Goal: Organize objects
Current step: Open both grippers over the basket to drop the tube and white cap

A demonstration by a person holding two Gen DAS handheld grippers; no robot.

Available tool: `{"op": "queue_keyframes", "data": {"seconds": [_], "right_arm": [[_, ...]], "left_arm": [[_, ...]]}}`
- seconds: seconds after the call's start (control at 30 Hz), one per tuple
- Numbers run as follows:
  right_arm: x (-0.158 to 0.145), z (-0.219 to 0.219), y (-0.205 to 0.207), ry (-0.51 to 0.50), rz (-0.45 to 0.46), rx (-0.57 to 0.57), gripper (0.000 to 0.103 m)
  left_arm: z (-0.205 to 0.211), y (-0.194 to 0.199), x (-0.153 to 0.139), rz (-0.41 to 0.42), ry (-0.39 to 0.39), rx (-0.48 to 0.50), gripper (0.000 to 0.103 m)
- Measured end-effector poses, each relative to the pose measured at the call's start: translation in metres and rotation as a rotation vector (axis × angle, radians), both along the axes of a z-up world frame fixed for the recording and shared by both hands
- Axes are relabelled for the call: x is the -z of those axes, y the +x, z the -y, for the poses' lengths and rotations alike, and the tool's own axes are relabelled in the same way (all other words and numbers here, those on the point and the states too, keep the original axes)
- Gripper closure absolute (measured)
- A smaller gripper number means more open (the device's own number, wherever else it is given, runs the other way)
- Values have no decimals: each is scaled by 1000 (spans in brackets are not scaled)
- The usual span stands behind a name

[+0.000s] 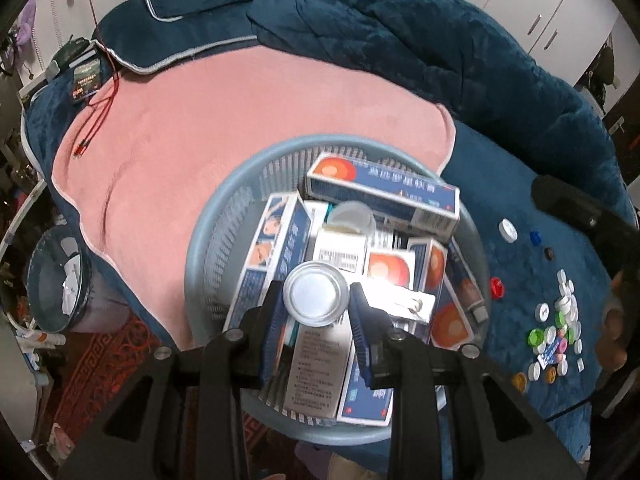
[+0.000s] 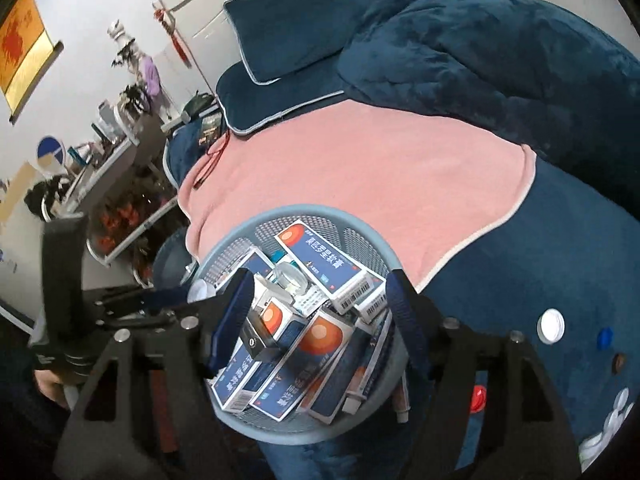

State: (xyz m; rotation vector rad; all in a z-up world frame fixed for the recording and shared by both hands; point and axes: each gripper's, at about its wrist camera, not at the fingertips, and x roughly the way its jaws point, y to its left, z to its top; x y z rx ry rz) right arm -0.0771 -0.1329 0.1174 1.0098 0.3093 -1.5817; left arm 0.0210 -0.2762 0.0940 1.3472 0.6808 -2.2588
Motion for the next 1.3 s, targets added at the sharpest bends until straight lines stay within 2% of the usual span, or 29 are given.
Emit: {"op": "queue_keyframes", "data": {"seconds": [0.23, 0.5, 0.67, 0.73, 0.8, 0.83, 0.97, 1.03, 1.13, 1.3], "right_arm": [[7, -6, -4, 30, 12, 11, 33], [8, -7, -1, 24, 24, 6, 33], [9, -7, 2, 23, 41, -9, 33], [10, -5, 5, 29, 36, -15, 33], [10, -4, 7, 33, 36, -19, 33], [11, -4, 8, 36, 37, -21, 33], [12, -3, 7, 45, 42, -26, 33], [13, -3, 8, 51, 44, -23, 33], [17, -3, 11, 69, 47, -30, 33], [15, -1, 41, 94, 36, -145, 33]], "left_arm": [[-13, 8, 10, 51, 1, 44, 71], [-9, 5, -1, -9, -11, 25, 71], [5, -1, 2, -27, 22, -8, 71], [6, -6, 7, -27, 35, -2, 58], [7, -10, 13, -22, 40, -9, 28], [8, -10, 14, -22, 41, -22, 25], [10, -4, 9, -30, 20, -39, 24], [12, 2, 5, -37, 7, -43, 16], [16, 12, -1, -45, -2, -50, 15], [29, 30, -4, -55, 7, -92, 15]]}}
